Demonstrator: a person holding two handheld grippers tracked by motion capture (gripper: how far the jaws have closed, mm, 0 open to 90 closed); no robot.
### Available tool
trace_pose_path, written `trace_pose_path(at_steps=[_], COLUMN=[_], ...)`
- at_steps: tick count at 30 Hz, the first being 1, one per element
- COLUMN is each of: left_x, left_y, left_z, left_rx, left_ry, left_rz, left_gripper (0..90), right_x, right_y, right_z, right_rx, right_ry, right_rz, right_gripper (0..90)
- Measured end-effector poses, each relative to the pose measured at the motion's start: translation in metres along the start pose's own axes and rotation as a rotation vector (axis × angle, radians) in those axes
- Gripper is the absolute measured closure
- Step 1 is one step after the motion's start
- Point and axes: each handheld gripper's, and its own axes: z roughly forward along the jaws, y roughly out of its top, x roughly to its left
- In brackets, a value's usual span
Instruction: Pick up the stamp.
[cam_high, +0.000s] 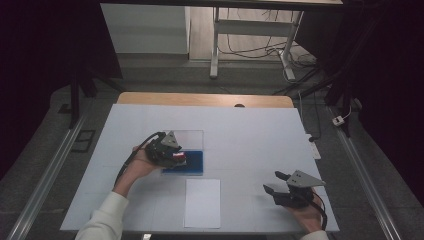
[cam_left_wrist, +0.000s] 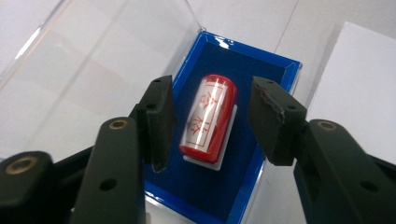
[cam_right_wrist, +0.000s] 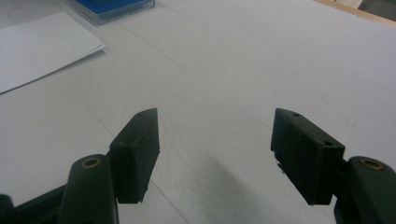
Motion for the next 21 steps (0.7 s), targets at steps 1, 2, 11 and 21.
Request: trace_pose_path(at_steps=[1, 2, 11, 21], left_x=[-0.0003, -0.0004, 0.0012, -0.0009], left_y=[0.0001, 0.0002, -0.0013, -0.0018], left_z=[0.0006, 0.0009, 0.0016, 0.0007], left_rx=[0.003, 0.004, 0.005, 0.017], left_ry=[0.002, 0.000, -0.005, -0.003], left_rz=[0.002, 0.002, 0.003, 0.049], left_gripper=[52.8, 53.4, 61.6, 67.8], right_x=[-0.0002, -0.0002, -0.0002, -0.0003], right_y=[-0.0002, -0.0003, -0.0009, -0.0010], right_z=[-0.0001, 0.0000, -0.0004, -0.0005], right_rx=[-0.002, -0.005, 0.001, -0.002], right_ry=[0.007, 0.010, 0.009, 0.010], right_rz=[0.000, 0.002, 0.003, 0.005], right_gripper=[32.0, 32.0, 32.0, 32.0])
